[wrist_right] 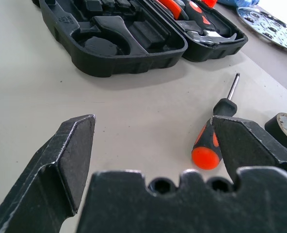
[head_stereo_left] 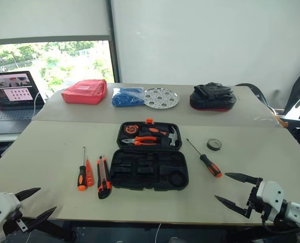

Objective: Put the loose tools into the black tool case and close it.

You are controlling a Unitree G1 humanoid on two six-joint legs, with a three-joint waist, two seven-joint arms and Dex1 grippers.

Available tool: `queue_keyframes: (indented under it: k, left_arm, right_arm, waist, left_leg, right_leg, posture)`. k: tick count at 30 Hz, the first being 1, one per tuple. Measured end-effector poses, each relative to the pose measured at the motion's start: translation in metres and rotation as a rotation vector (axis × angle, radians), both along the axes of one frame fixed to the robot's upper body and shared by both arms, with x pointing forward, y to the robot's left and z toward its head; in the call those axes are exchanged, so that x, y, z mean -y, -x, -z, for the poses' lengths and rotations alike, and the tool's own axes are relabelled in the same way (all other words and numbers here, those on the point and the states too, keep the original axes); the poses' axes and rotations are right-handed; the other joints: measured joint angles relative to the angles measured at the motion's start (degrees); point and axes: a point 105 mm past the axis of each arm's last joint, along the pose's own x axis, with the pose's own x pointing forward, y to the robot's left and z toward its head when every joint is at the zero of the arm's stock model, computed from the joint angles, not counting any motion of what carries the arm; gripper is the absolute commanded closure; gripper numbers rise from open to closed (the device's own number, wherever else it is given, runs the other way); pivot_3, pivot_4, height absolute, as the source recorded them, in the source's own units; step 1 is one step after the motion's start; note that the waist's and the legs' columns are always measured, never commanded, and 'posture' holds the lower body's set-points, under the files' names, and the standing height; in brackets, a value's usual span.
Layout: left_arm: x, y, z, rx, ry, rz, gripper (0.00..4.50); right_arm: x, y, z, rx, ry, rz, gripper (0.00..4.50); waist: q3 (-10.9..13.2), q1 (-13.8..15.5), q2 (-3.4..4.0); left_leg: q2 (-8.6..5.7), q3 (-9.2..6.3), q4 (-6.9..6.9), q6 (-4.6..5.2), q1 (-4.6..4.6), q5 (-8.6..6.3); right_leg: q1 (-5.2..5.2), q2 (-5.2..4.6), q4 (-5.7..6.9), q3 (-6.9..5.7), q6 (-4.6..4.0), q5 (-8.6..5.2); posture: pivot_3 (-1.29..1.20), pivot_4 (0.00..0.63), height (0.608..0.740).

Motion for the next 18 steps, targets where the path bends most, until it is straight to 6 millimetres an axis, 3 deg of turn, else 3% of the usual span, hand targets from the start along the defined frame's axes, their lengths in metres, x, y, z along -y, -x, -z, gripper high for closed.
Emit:
queue_keyframes:
  k: [4,6,8,13,16,18]
  left_arm:
    - [0.004,-0.005,-0.006,0.014,0.046,-0.002,0.0]
    - [0.01,-0.006,-0.011,-0.029,0.155,-0.015,0.0]
    - [0.002,-0.004,-0.017,-0.074,0.227,-0.102,0.0]
    - [-0.048,0.024,-0.015,-0.122,0.371,-0.547,0.0]
    - [-0.056,0.057,0.003,-0.269,0.445,-0.728,0.0]
    - [-0.051,0.066,0.007,-0.34,0.489,-0.767,0.0]
  right_arm:
    - [-0.003,-0.004,-0.001,0.019,-0.029,0.008,0.06]
    - [-0.014,-0.007,-0.006,0.063,-0.088,-0.025,0.06]
    - [-0.03,-0.004,-0.019,0.076,-0.178,-0.108,0.06]
    - [-0.058,-0.001,-0.05,0.133,-0.308,-0.235,0.06]
    - [-0.073,0.002,-0.052,0.174,-0.334,-0.286,0.06]
    - [-0.08,0.005,-0.05,0.181,-0.331,-0.319,0.06]
  waist:
    - [0.0,0.0,-0.04]
    - [0.0,-0.1,-0.05]
    - [0.0,-0.4,0.03]
    - [0.0,-0.5,-0.01]
    - [0.0,-0.5,-0.25]
    - [0.0,-0.1,-0.27]
  left_leg:
    - [0.03,-0.01,0.0,0.0,0.0,0.0]
    - [0.09,-0.02,0.01,0.0,0.03,0.0]
    - [0.17,-0.02,-0.01,0.0,0.06,0.0]
    - [0.27,-0.13,-0.03,0.08,0.14,-0.07]
    - [0.34,-0.15,-0.03,0.03,0.15,-0.1]
    - [0.27,-0.13,-0.02,0.02,0.15,-0.1]
  right_leg:
    - [0.0,0.02,0.02,-0.01,0.01,0.0]
    - [0.01,0.02,0.06,-0.01,0.02,-0.01]
    - [-0.01,0.02,0.08,0.02,0.01,-0.01]
    - [0.01,0.05,0.06,-0.01,0.07,-0.09]
    - [0.0,0.04,0.04,-0.01,0.08,-0.12]
    - [0.04,-0.03,0.04,-0.03,0.1,-0.13]
  posture:
    - [0.0,0.15,0.74]
    - [0.0,0.15,0.74]
    - [0.0,0.15,0.74]
    - [0.0,0.15,0.74]
    - [0.0,0.15,0.74]
    - [0.0,0.15,0.74]
